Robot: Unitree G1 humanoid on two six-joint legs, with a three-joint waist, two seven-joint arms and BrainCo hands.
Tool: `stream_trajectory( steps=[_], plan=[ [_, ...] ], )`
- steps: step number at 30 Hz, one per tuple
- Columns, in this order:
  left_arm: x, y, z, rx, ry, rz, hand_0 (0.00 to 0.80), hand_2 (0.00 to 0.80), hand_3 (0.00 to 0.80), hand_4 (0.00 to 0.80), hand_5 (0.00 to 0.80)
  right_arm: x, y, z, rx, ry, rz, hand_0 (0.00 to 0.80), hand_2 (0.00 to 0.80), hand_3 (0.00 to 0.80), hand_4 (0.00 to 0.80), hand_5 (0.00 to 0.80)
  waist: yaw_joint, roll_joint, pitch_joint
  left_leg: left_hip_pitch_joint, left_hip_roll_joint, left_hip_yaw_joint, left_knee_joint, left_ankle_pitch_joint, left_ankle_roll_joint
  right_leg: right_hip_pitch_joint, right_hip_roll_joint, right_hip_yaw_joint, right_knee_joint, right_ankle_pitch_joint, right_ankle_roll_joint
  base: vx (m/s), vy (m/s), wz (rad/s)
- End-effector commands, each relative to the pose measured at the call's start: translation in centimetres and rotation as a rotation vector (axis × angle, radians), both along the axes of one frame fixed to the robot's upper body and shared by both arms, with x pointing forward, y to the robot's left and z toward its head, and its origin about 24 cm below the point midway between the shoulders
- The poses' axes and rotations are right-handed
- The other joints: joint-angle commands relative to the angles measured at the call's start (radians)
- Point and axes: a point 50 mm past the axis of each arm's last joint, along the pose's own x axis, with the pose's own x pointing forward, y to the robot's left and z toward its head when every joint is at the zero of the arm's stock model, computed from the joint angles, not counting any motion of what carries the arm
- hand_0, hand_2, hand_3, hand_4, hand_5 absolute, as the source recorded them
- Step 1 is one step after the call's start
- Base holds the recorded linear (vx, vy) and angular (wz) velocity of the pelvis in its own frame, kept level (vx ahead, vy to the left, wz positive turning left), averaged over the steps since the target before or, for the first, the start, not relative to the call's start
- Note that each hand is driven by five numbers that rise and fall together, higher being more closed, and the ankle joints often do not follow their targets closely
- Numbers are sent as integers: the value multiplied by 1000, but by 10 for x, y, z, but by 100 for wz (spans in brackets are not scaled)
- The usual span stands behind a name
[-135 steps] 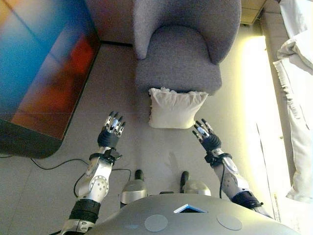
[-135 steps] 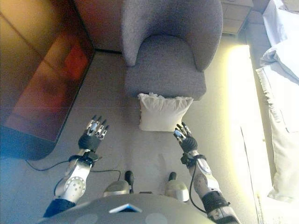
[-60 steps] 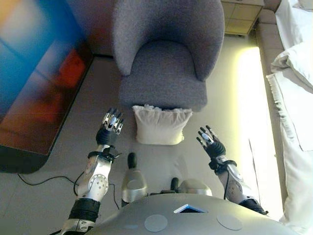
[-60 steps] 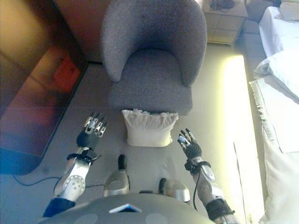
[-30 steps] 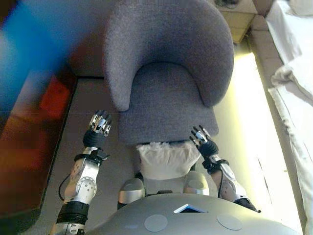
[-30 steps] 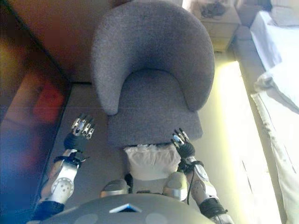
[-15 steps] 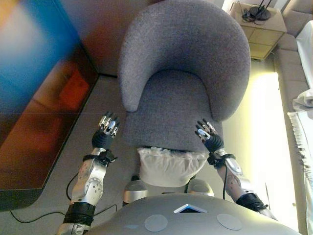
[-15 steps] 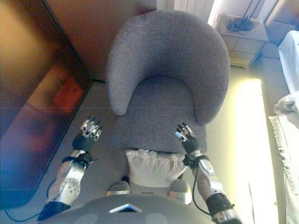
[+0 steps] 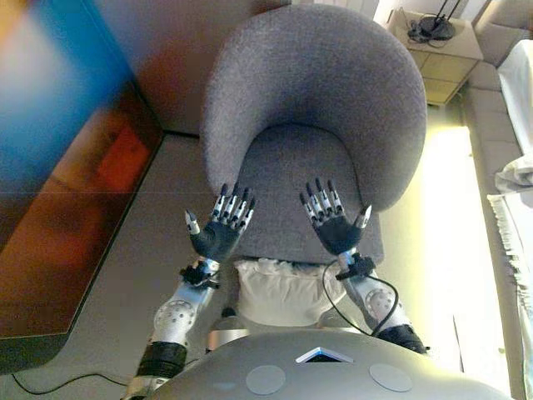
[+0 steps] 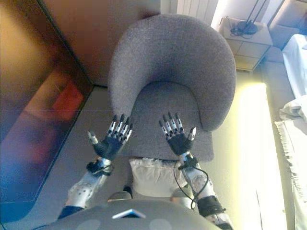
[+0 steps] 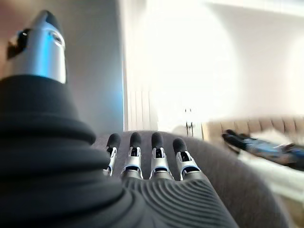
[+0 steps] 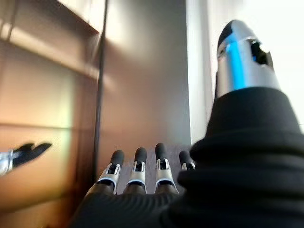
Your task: Pick up the cushion and take it to the sofa
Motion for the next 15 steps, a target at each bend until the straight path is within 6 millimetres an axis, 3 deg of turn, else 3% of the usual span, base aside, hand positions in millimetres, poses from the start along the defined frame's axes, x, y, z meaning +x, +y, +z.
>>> stream_trajectory(
  steps=[1, 15],
  plan=[
    [7, 10, 8, -34, -97, 26, 0, 0, 0, 0, 0, 8, 1, 20, 93, -133, -22, 0, 0, 0, 0, 0, -4, -5, -20, -32, 24, 28, 17, -6, 32, -18, -47, -39, 22, 24, 8, 42, -22, -3],
    [8, 10, 9, -24, -86, 10, 0, 0, 0, 0, 0, 3, 1, 13, 38, -107, 0, 0, 0, 0, 0, 0, -1, -9, -24, -30, 29, 37, 20, 1, 28, -3, -34, -32, 23, 6, -4, 27, -1, -1]
  ],
)
